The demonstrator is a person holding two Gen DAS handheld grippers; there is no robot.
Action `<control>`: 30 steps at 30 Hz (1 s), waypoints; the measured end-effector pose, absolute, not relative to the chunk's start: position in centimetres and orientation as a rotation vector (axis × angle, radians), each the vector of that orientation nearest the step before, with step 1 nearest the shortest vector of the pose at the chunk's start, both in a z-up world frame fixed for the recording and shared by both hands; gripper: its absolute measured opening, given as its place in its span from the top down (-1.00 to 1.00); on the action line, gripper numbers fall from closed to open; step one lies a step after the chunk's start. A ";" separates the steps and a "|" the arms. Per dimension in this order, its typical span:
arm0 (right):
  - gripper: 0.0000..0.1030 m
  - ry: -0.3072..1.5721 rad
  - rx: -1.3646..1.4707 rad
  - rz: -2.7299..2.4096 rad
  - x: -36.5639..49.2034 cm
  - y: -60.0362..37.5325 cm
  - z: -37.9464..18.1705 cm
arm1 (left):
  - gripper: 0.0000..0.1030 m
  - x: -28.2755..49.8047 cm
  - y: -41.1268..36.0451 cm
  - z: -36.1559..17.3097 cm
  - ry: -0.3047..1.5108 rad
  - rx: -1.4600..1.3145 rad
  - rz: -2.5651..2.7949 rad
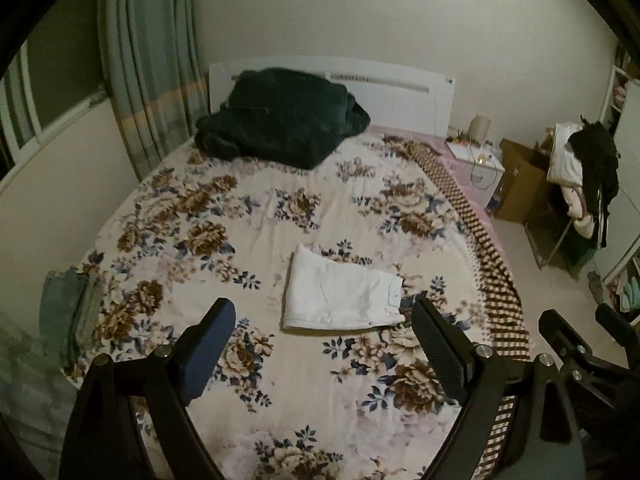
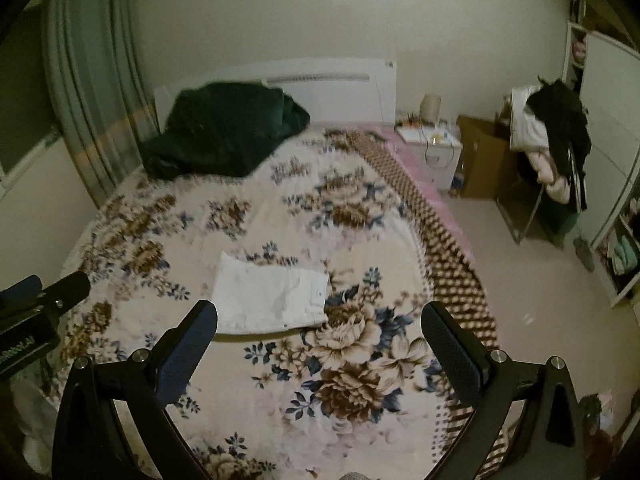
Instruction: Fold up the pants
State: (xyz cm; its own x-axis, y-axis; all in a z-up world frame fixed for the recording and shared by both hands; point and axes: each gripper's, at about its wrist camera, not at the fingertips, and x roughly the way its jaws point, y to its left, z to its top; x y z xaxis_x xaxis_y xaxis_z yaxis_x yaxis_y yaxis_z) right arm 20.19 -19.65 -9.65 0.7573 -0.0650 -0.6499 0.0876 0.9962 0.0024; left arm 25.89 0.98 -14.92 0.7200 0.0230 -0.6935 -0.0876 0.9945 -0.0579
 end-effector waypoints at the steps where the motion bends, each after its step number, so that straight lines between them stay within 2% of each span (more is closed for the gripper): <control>1: -1.00 0.698 0.031 -0.083 19.2 -19.6 -8.6 | -0.74 25.2 0.9 -14.1 0.753 -0.086 0.065; 8: -1.00 0.644 0.015 -0.080 12.4 -19.0 -2.1 | -0.74 20.7 1.4 -9.5 0.680 -0.071 0.061; 14: -1.00 0.620 0.025 -0.073 8.4 -18.7 1.1 | -0.74 17.8 1.2 -8.4 0.682 -0.066 0.063; 17: -1.00 0.620 0.033 -0.076 7.2 -18.8 1.8 | -0.83 17.3 1.2 -8.6 0.728 -0.082 0.045; 30: -1.00 0.663 0.043 -0.079 5.9 -19.4 2.0 | -0.83 15.4 0.9 -7.8 0.754 -0.071 0.064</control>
